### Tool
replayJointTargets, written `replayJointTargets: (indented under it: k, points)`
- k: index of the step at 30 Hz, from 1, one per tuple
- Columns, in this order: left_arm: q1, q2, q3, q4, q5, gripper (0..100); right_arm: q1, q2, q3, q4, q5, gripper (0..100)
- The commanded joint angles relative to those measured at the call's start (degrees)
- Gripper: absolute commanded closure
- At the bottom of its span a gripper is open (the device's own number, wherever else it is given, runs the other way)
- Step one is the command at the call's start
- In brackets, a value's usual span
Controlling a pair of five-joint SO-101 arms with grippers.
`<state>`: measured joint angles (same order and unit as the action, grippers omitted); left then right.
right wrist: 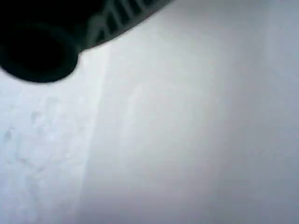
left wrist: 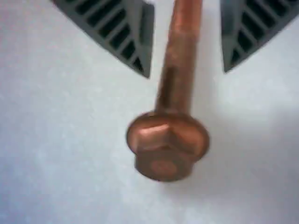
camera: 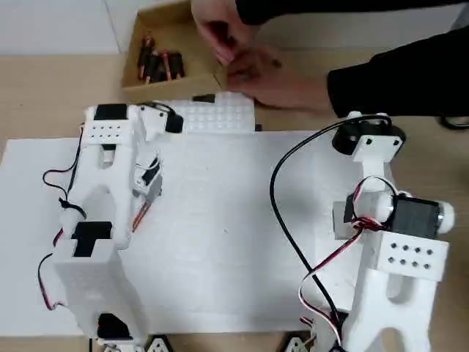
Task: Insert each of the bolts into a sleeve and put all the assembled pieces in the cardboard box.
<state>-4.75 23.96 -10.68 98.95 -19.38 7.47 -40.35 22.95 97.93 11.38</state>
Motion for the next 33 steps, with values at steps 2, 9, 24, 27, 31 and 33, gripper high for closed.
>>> replayJointTargets:
  k: [2,9,24,27,31,33]
  points:
    - [0.5,-0.5,-3.1,1.4,-0.6,90,0.2,-0.8,-0.4,-0.9,0.4,99.5]
    - [2.2,0.2,-3.0,1.1,-0.8,90,0.2,-0.7,-0.4,-1.2,0.4,99.5]
    - [5.6,0.3,-2.9,0.5,0.1,90,0.1,-0.7,-0.4,-2.3,0.4,99.5]
    - [4.7,0.3,-2.9,0.6,0.0,90,0.1,-0.7,-0.4,-2.3,0.4,99.5]
    - [4.8,0.3,-1.7,0.9,0.0,90,0.1,-0.7,-0.4,-2.4,0.4,99.5]
    - [4.8,0.3,0.2,0.6,-0.1,90,0.1,-0.7,-0.4,-2.4,0.4,99.5]
